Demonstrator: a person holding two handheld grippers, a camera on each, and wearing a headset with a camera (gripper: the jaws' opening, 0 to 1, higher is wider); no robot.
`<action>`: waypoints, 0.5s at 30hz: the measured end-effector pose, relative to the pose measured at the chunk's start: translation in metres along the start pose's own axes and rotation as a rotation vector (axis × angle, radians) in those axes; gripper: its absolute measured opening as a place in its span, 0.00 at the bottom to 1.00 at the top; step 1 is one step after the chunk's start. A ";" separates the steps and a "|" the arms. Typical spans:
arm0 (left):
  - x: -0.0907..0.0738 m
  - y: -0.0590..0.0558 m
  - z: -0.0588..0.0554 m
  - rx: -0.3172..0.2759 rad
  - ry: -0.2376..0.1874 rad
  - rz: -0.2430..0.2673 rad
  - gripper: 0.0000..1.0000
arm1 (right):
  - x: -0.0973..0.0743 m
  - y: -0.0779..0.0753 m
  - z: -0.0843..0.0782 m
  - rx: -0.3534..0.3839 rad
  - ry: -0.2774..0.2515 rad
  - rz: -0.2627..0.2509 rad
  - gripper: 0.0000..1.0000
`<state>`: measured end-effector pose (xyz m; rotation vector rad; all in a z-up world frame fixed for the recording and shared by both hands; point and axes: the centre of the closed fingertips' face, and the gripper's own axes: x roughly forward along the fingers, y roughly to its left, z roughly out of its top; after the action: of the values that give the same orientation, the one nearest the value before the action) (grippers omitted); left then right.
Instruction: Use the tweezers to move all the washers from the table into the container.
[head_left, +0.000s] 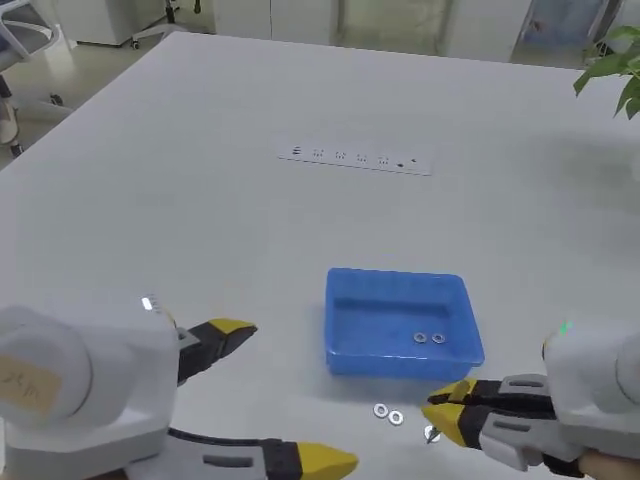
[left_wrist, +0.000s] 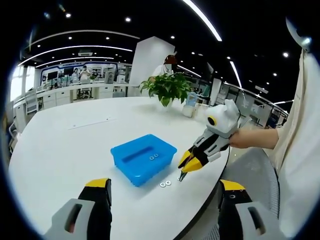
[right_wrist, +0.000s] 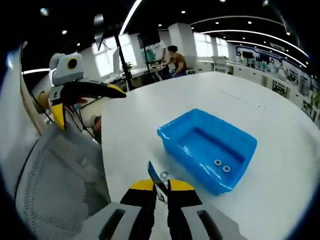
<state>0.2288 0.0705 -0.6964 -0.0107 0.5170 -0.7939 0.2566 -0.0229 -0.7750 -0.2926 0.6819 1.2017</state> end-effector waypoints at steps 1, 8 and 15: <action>0.000 0.000 0.000 0.000 0.000 -0.001 0.90 | 0.000 0.000 0.000 -0.013 0.004 -0.004 0.04; -0.002 0.002 -0.001 -0.004 -0.004 0.005 0.89 | -0.001 -0.001 -0.004 -0.057 -0.002 -0.030 0.03; -0.004 0.003 -0.001 -0.004 -0.005 0.011 0.89 | -0.006 -0.009 -0.002 0.053 -0.060 -0.086 0.02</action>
<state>0.2281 0.0752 -0.6962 -0.0133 0.5138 -0.7825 0.2636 -0.0317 -0.7746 -0.2386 0.6416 1.1046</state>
